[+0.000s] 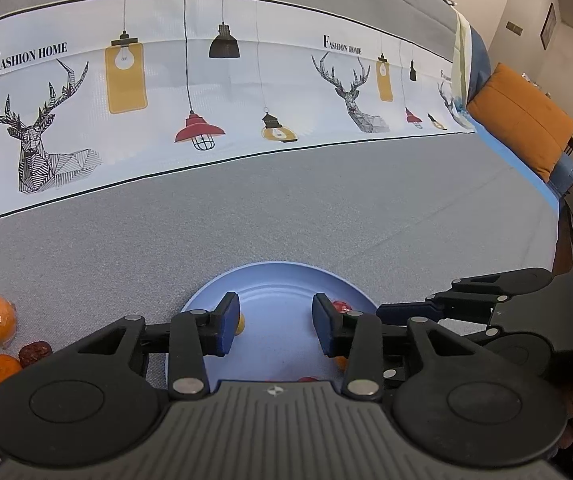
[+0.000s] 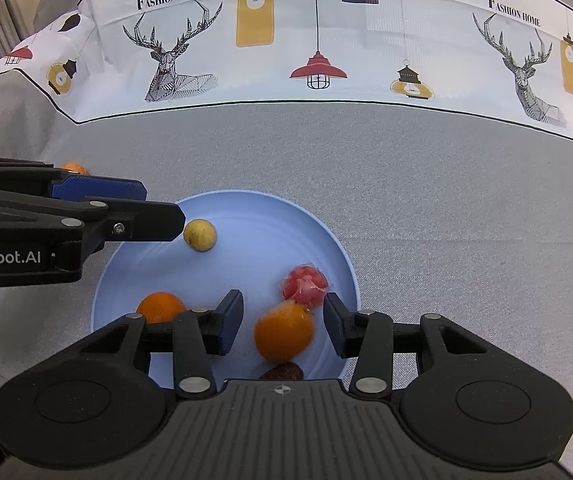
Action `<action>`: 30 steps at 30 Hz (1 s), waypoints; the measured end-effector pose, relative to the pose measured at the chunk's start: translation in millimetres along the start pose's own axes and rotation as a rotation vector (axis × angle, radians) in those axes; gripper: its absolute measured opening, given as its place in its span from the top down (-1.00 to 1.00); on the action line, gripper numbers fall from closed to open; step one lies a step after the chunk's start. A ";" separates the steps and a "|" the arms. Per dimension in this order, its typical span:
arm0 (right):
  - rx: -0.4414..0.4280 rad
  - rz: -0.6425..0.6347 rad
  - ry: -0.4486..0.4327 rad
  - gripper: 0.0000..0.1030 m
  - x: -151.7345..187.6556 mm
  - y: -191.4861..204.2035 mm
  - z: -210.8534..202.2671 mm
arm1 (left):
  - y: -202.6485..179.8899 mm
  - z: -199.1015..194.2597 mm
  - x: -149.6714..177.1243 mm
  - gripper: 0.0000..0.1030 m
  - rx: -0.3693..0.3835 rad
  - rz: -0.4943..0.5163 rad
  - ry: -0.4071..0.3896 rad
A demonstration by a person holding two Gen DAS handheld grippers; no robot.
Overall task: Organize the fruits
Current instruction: 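Open the left gripper to drop the orange while the right gripper releases the date, then move both open grippers back to the fruit cluster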
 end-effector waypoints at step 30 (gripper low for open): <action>-0.015 -0.032 -0.023 0.16 -8.9 30.9 5.4 | 14.9 -9.7 0.3 0.38 -0.038 -0.015 0.010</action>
Point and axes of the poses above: each gripper's, at about its wrist camera, not at the fingertips, and z roughly the way its jaws point, y to its left, x to its underside, the point moved 3 cm from there along z, roughly the way its jaws point, and after that the axes turned 3 degrees about y, right-handed, at the moved point
